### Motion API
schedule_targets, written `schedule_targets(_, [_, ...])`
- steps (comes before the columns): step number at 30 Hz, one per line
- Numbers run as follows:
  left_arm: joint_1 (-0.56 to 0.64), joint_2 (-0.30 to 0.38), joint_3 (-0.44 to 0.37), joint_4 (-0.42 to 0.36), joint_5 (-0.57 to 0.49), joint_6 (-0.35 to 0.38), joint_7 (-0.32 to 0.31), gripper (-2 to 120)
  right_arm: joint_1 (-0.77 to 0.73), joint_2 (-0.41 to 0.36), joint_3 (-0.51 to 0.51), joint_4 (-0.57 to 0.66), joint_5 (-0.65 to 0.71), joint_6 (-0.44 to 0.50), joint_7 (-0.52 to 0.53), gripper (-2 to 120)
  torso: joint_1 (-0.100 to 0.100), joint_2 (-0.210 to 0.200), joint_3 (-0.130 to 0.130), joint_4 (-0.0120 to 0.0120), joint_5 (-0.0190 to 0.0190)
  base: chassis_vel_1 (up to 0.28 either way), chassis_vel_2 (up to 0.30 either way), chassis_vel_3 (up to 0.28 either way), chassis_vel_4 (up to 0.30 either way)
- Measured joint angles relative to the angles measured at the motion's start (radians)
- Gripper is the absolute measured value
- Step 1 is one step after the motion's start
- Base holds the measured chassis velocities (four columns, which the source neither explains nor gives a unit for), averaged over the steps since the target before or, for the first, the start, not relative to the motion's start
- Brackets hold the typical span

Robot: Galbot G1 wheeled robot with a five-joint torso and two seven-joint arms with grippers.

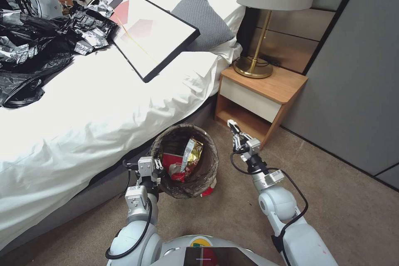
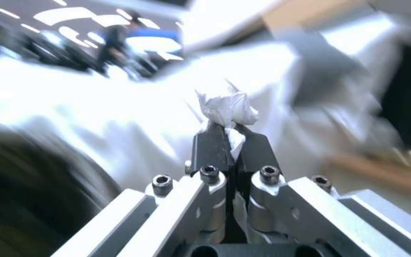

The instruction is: Pick up the trash bin, then pick up the garbage from the floor and place it into the trash bin.

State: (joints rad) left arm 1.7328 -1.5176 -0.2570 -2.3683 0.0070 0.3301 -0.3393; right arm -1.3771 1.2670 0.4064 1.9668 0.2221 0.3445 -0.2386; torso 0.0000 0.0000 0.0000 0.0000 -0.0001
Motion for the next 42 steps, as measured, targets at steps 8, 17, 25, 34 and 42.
schedule_targets(8, [0.0, 0.0, 0.0, 0.0, 0.0, 0.0, 0.0, 2, 0.007, -0.04, -0.047, 0.092, 0.005, 0.001, -0.045, 0, 0.0, 0.0, 0.0, 0.0, -0.0001, 0.0, 0.0, 0.0, 0.0])
schedule_targets(17, [0.0, 0.0, 0.0, 0.0, 0.0, 0.0, 0.0, 2, 0.016, -0.102, -0.124, 0.139, 0.008, 0.004, -0.096, 0, 0.0, 0.0, 0.0, 0.0002, 0.0001, 0.0, 0.0, 0.0, 0.0])
schedule_targets(25, [0.0, 0.0, 0.0, 0.0, 0.0, 0.0, 0.0, 2, 0.038, -0.086, -0.215, 0.061, -0.048, -0.005, -0.091, 3, 0.0, 0.0, 0.0, 0.0001, 0.0, 0.0, 0.0, 0.0, 0.0])
schedule_targets(34, [0.0, 0.0, 0.0, 0.0, 0.0, 0.0, 0.0, 2, 0.04, -0.061, -0.273, -0.002, -0.063, -0.037, -0.065, 32, 0.0, 0.0, 0.0, 0.0, 0.0001, 0.0, 0.0, 0.0, 0.0])
schedule_targets(42, [0.0, 0.0, 0.0, 0.0, 0.0, 0.0, 0.0, 2, 0.011, -0.057, -0.29, -0.014, -0.087, -0.039, -0.063, 65, 0.0, 0.0, 0.0, -0.0001, 0.0001, 0.0, 0.0, 0.0, 0.0])
